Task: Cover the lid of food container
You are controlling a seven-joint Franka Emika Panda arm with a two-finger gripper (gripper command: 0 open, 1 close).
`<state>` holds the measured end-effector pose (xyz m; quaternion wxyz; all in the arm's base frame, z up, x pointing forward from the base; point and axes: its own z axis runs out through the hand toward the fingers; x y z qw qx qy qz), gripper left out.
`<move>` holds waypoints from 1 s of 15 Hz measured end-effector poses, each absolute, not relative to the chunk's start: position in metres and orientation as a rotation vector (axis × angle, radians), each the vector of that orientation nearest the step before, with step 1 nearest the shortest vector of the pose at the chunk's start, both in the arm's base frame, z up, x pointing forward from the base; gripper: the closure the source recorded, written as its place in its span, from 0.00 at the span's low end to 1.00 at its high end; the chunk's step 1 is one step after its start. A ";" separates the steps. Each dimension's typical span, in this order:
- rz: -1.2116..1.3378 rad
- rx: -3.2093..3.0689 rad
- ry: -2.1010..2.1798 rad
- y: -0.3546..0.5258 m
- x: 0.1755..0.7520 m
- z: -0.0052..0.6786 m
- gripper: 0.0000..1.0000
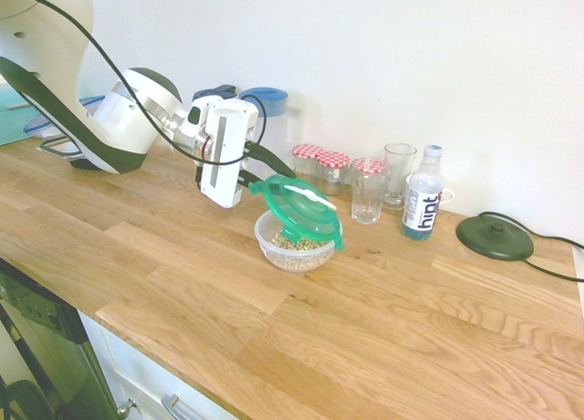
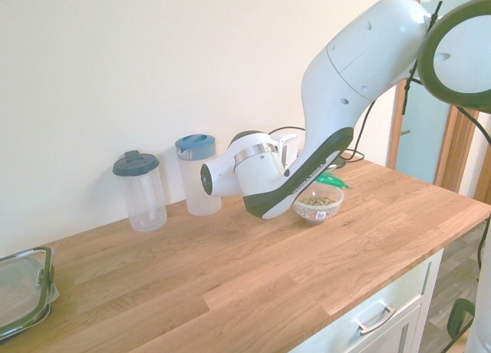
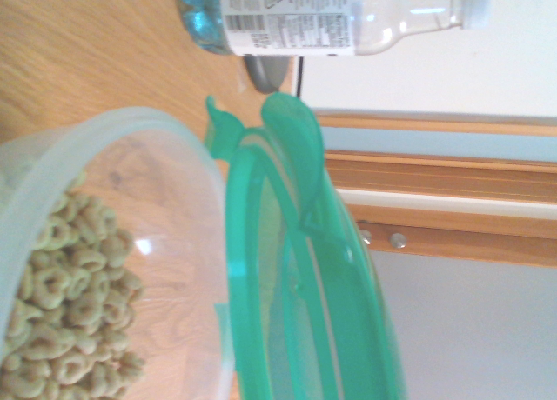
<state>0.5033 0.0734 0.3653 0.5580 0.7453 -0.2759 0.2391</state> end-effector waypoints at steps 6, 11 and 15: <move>0.381 1.977 -0.779 0.092 0.503 0.365 0.00; 0.238 2.198 -0.971 0.089 0.520 0.421 0.00; 0.160 2.447 -1.068 0.093 0.523 0.450 0.00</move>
